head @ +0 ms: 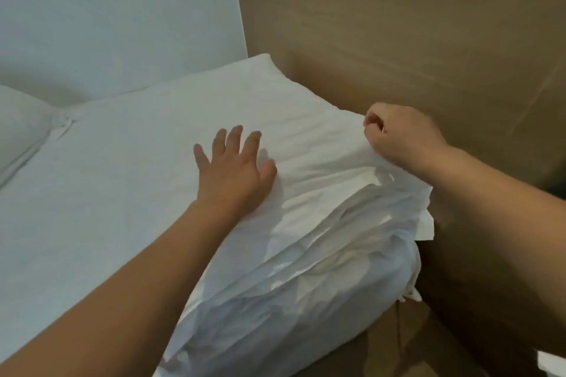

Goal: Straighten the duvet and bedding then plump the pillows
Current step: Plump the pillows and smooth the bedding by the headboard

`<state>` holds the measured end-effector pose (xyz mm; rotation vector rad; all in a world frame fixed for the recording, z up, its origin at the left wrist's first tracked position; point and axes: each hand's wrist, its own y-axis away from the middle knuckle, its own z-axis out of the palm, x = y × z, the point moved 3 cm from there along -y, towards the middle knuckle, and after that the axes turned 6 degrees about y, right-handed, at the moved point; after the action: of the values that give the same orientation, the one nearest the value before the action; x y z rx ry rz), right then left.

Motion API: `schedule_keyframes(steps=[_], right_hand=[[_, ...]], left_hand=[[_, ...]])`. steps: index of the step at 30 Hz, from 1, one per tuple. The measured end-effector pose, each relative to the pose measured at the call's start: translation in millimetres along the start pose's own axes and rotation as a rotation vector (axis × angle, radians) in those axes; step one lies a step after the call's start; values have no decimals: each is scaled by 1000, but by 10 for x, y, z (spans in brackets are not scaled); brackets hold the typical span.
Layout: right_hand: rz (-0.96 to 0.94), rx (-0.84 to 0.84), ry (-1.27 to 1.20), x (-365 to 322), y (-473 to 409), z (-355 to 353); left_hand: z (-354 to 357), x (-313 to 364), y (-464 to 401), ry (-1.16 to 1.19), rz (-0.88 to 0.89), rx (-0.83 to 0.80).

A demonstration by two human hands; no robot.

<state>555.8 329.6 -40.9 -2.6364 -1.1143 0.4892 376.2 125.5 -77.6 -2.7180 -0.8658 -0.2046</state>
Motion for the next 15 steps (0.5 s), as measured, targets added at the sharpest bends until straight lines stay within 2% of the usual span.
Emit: schedule_keyframes(steps=[1, 2, 4, 6, 9, 11, 12, 14, 15], right_hand=[[-48, 68, -16, -105, -13, 59], [-75, 35, 2, -196, -12, 178], [-34, -216, 141, -261, 71, 558], [53, -461, 202, -170, 272, 912], [169, -647, 96, 60, 392, 1039], [191, -628, 73, 61, 125, 915], [167, -547, 90, -27, -55, 841], [48, -335, 106, -393, -267, 758], [-17, -304, 93, -606, -247, 777]], left_hand=[[136, -81, -46, 1, -82, -138], [292, -114, -37, 9, -130, -255], [605, -92, 91, 0, -119, -348], [789, -29, 288, -14, -75, -342], [812, 73, 446, -33, -8, -466], [677, 123, 425, -23, 57, -585], [588, 95, 382, -7, 70, -582], [399, -89, 290, 32, 14, -411], [341, -228, 270, 39, -61, -290]])
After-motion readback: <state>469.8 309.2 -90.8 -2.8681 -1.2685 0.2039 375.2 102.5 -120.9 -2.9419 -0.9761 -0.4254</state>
